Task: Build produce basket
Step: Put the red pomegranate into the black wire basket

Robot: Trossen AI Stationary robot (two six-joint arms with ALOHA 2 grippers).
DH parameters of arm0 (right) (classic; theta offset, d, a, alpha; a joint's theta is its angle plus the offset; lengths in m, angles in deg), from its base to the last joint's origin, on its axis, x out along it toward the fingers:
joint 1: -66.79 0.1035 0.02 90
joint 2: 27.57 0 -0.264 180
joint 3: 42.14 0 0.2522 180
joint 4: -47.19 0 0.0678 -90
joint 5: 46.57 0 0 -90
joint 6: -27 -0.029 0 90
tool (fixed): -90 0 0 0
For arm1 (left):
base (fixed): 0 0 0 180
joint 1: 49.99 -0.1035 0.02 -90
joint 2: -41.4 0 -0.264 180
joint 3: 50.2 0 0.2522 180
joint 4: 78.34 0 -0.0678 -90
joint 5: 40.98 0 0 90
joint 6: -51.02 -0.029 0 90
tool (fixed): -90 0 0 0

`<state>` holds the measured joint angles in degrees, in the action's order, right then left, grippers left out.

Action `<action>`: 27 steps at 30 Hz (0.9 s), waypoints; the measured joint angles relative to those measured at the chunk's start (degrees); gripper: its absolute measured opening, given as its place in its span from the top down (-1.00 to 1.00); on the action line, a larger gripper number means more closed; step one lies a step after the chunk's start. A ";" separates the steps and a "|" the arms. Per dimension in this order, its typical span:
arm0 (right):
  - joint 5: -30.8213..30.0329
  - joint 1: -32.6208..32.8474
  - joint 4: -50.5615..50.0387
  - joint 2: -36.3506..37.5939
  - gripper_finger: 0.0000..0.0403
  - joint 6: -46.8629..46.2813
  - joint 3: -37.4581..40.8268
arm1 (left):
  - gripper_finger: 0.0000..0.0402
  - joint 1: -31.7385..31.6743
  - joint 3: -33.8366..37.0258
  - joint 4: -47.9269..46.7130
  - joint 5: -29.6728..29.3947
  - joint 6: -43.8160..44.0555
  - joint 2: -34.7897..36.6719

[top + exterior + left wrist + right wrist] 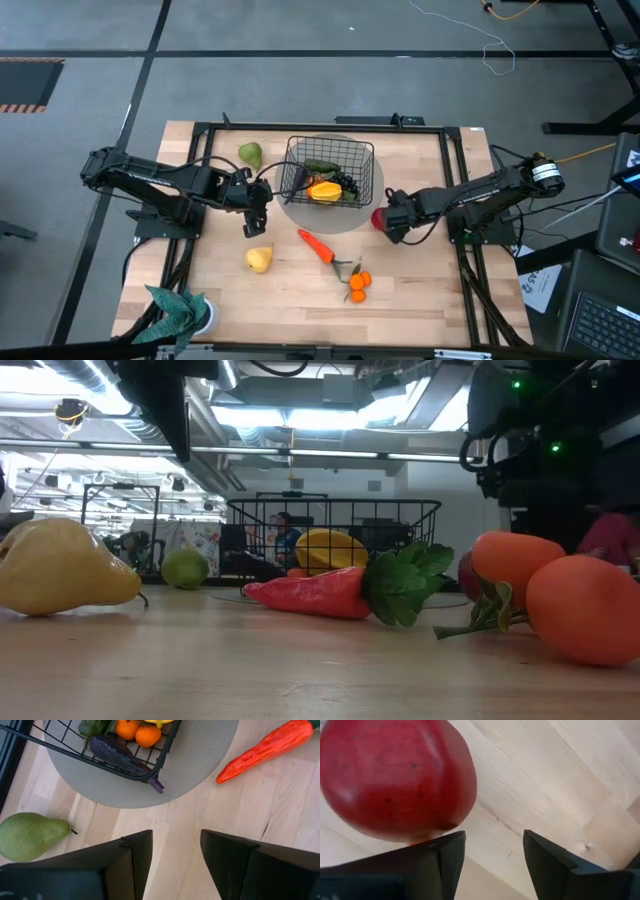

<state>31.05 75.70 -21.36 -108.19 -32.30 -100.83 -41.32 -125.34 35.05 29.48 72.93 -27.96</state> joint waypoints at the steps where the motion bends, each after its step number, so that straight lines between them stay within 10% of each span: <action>1: 0.24 0.00 -0.28 0.00 0.07 -0.09 0.00 | 0.23 0.00 0.00 -0.01 0.01 0.00 0.00; 13: 3.05 0.00 -5.41 0.00 0.07 0.91 0.00 | 0.23 0.00 0.00 0.00 0.00 0.00 0.00; 22: 21.36 0.94 1.21 0.00 0.07 10.25 -0.01 | 0.23 0.00 0.00 -0.01 -0.01 0.00 0.00; 27: 17.36 2.04 4.46 0.00 0.07 12.04 -0.02 | 0.23 0.00 0.00 0.01 0.00 0.00 0.00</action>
<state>48.40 77.74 -16.90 -108.19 -20.26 -100.85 -41.32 -125.34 35.06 29.48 72.93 -27.96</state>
